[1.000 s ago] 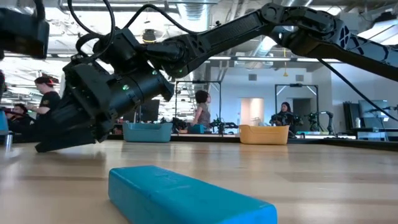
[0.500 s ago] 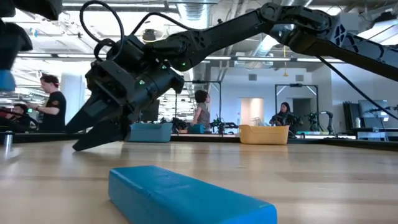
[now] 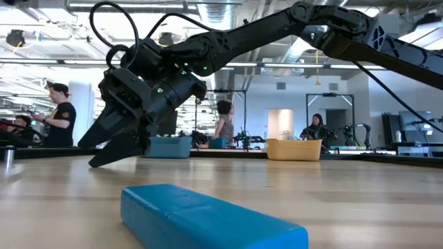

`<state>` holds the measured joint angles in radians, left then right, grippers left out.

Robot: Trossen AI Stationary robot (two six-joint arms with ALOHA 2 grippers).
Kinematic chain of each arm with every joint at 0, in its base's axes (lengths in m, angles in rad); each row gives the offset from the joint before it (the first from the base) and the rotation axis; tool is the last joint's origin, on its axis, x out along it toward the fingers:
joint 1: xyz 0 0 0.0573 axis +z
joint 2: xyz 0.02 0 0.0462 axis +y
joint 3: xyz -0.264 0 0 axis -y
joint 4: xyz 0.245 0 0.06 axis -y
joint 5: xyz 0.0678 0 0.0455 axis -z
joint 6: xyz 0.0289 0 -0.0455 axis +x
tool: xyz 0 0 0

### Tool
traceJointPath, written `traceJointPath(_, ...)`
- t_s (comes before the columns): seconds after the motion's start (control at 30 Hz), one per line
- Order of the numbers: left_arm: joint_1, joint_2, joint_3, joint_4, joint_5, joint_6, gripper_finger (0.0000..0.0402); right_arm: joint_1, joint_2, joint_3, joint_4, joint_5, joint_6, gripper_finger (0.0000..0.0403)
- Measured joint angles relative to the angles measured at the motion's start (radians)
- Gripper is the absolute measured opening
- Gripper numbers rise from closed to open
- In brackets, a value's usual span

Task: Sort & place blocks by color
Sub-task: Put the top blue block into the orange bin

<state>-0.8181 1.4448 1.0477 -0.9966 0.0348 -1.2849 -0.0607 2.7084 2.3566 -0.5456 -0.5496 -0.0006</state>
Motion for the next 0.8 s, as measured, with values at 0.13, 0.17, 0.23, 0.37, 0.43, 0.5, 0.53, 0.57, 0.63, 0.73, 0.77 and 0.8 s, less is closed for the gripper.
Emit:
traceJointPath(0.13,-0.045,0.000,0.000,0.013,0.096,-0.073,0.0153,0.012,0.000,0.001,-0.001,0.005,0.000,0.0327)
traceJointPath(0.17,-0.060,0.000,0.000,0.024,0.113,-0.094,0.0153,0.015,0.000,0.001,0.000,0.007,0.000,0.0327)
traceJointPath(0.23,-0.096,0.000,0.000,0.041,0.121,-0.135,0.0153,0.022,-0.001,0.001,0.000,0.027,0.000,0.0327)
traceJointPath(0.37,-0.165,0.000,0.000,0.080,0.118,-0.199,0.0153,0.034,-0.003,0.002,0.000,0.073,0.000,0.0327)
traceJointPath(0.43,-0.186,0.000,0.000,0.093,0.101,-0.240,0.0153,0.036,-0.003,0.002,0.000,0.079,0.000,0.0327)
traceJointPath(0.5,-0.205,0.000,0.000,0.104,0.070,-0.282,0.0153,0.039,-0.003,0.002,0.001,0.096,0.001,0.0327)
traceJointPath(0.53,-0.214,0.000,0.000,0.103,0.060,-0.295,0.0153,0.041,-0.003,0.002,0.000,0.108,0.005,0.0327)
traceJointPath(0.57,-0.222,0.000,-0.002,0.105,0.056,-0.299,0.0154,0.042,-0.003,0.002,-0.003,0.118,0.011,0.0327)
traceJointPath(0.63,-0.237,0.000,-0.012,0.108,0.064,-0.308,0.0154,0.041,-0.003,0.002,-0.008,0.128,0.036,0.0327)
traceJointPath(0.73,-0.261,0.000,-0.041,0.095,0.092,-0.355,0.0154,0.040,-0.002,0.002,-0.020,0.128,0.058,0.0327)
traceJointPath(0.77,-0.267,0.001,-0.051,0.097,0.101,-0.371,0.0154,0.040,-0.002,0.002,-0.025,0.129,0.058,0.0327)
traceJointPath(0.8,-0.272,0.001,-0.061,0.098,0.111,-0.386,0.0154,0.040,-0.002,0.002,-0.029,0.129,0.058,0.0327)
